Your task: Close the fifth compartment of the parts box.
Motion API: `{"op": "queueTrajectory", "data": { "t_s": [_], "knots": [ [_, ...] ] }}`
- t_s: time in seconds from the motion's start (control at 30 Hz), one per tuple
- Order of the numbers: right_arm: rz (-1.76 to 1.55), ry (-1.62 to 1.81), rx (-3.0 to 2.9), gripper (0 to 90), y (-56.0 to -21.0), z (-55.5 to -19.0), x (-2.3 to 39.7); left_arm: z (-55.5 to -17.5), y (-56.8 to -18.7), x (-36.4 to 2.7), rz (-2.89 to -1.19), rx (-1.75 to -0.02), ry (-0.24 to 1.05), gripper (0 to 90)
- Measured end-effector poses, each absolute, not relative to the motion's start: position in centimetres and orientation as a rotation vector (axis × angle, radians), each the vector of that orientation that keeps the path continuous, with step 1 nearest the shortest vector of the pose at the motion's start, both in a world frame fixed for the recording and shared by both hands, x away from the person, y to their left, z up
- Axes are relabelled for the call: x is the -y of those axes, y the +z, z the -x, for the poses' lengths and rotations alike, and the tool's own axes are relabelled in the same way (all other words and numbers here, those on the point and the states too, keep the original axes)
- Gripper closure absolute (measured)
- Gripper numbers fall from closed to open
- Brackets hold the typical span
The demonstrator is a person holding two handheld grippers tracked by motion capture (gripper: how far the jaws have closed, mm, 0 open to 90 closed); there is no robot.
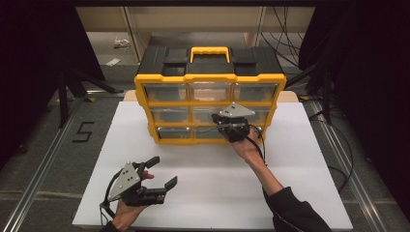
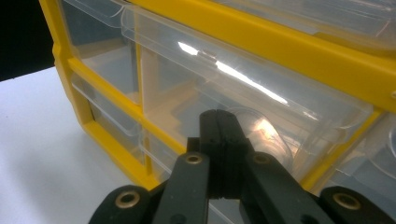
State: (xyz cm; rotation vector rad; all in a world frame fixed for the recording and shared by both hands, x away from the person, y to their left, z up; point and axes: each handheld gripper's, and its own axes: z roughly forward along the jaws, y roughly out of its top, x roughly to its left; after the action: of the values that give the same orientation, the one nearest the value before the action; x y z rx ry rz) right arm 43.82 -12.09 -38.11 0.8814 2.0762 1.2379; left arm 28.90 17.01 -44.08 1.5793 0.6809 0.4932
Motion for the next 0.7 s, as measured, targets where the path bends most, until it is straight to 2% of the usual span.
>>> {"op": "queueTrajectory", "data": {
  "t_s": [0.7],
  "knots": [
    [-0.901,1.234,-2.064,90.0,-38.36,-44.20,12.03,-28.88,-44.07,-17.01,-1.579,-0.681,0.493,12.7]
  ]
}}
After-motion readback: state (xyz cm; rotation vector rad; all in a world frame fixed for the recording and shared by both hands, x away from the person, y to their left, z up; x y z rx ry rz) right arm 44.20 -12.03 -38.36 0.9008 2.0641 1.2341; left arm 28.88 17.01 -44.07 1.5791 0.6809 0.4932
